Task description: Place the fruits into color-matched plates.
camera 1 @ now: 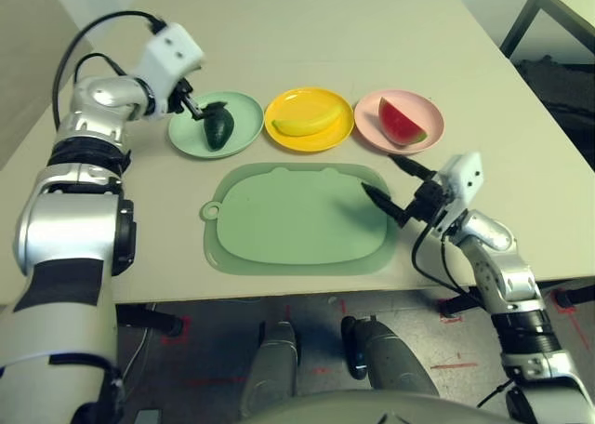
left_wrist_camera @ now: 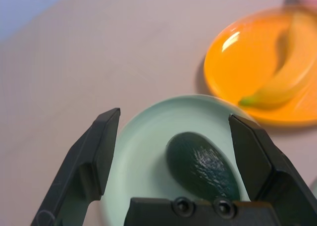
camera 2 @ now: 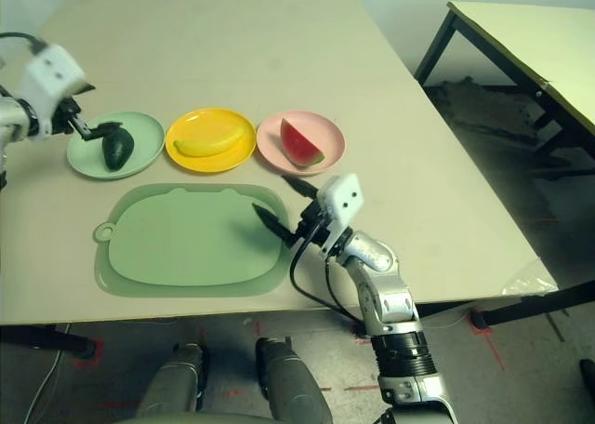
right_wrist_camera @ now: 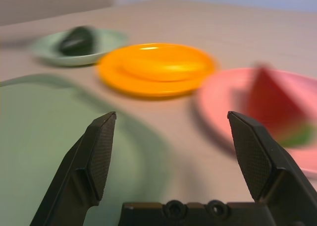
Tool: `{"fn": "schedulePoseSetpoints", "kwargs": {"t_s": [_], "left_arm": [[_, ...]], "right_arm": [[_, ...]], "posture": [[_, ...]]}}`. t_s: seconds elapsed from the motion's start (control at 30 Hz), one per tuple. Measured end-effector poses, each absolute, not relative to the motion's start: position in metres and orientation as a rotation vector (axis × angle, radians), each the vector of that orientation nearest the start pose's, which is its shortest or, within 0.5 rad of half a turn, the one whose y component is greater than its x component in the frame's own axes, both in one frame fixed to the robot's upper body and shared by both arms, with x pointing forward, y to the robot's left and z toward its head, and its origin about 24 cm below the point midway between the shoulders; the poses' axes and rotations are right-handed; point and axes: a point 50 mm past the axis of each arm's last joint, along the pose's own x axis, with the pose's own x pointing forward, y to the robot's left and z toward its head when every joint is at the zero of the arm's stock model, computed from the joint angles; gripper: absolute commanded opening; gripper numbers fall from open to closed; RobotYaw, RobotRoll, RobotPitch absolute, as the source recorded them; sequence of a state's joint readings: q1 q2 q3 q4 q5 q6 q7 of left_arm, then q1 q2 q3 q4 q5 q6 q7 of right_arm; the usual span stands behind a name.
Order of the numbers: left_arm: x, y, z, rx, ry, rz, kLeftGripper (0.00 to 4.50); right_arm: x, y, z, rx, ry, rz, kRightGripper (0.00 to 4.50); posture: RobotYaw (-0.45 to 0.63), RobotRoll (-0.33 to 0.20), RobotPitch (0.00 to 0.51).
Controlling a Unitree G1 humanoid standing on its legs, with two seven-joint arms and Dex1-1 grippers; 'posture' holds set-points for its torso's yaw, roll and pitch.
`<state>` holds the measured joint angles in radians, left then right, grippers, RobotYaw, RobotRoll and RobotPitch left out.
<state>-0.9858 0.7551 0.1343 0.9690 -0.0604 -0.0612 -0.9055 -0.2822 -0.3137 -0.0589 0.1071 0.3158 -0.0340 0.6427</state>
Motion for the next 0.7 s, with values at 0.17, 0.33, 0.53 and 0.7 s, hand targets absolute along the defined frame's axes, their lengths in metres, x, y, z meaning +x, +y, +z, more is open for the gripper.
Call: {"fn": "schedulePoseSetpoints", "kwargs": {"t_s": [0.17,0.33,0.53,0.7], "left_arm": [[0.330,0.312,0.186,0.195,-0.066,-0.351,4.44],[0.288,0.323,0.137,0.014,-0.051,-0.144,4.44],[0.264,0.339,0.124,-0.046,-0.062,0.031,4.44],[0.260,0.342,0.123,-0.039,-0.057,0.044,4.44]], "right_arm": [[0.297,-0.205,0.108,-0.058,-0.234,0.469,4.50],[0.282,-0.240,0.094,-0.078,-0.195,0.329,4.50],[0.277,-0.267,0.073,-0.056,-0.138,0.225,4.50],[0.290,-0.278,0.078,-0.069,-0.159,0.198,4.50]], "posture": [[-0.04,0.000,0.168],[-0.02,0.000,0.175],[0.02,0.000,0.174],[0.05,0.000,0.164]]}}
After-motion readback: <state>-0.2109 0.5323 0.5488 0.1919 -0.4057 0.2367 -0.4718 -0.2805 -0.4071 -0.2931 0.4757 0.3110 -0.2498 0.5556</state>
